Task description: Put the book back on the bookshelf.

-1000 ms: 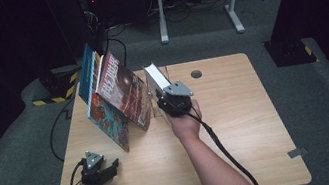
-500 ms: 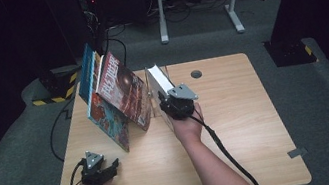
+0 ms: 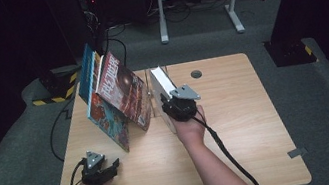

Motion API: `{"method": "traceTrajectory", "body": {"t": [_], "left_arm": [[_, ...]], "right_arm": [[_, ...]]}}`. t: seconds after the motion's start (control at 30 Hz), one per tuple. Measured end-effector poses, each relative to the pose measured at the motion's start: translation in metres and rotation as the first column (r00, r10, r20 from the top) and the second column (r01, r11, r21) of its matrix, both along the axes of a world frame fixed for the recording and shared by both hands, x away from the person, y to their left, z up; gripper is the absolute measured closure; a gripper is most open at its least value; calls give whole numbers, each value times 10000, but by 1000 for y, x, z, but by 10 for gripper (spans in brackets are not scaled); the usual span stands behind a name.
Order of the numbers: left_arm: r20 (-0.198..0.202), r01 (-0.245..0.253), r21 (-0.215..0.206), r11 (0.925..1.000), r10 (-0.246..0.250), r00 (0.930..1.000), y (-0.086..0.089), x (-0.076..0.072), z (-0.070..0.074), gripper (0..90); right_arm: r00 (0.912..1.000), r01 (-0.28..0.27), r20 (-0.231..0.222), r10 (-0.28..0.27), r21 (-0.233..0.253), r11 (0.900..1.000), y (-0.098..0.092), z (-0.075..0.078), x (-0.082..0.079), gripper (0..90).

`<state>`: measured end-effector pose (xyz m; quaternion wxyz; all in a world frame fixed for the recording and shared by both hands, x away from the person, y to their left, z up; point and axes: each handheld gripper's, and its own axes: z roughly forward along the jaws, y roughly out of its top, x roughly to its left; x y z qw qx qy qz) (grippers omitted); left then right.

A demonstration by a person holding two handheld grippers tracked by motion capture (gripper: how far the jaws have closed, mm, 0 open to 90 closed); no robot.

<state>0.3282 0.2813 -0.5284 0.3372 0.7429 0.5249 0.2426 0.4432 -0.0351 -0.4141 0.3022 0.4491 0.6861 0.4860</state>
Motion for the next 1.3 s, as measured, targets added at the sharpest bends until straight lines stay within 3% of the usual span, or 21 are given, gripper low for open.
{"method": "traceTrajectory", "body": {"t": [0.17,0.4,0.7,0.87,1.03,1.3], "left_arm": [[10,0,2,10000,0,10000,0,0,0,383],[20,-41,-23,10000,41,10000,0,-1,0,382],[60,-32,80,10000,31,10000,1,0,0,383],[36,-43,49,10000,43,10000,2,0,0,384],[29,-59,33,10000,59,10000,2,0,0,386],[21,-124,-14,9999,124,9999,2,-1,0,386]], "right_arm": [[9997,-210,101,209,51,9998,-4,6,-2,497],[9996,-270,-120,270,16,9996,-5,12,-3,512],[9997,51,-229,-54,-130,9999,0,16,-1,541],[9994,337,58,-334,-559,9979,9,20,2,544],[9985,547,114,-544,-343,9979,14,27,8,543],[9966,801,231,-793,-408,9959,25,32,20,542]]}}
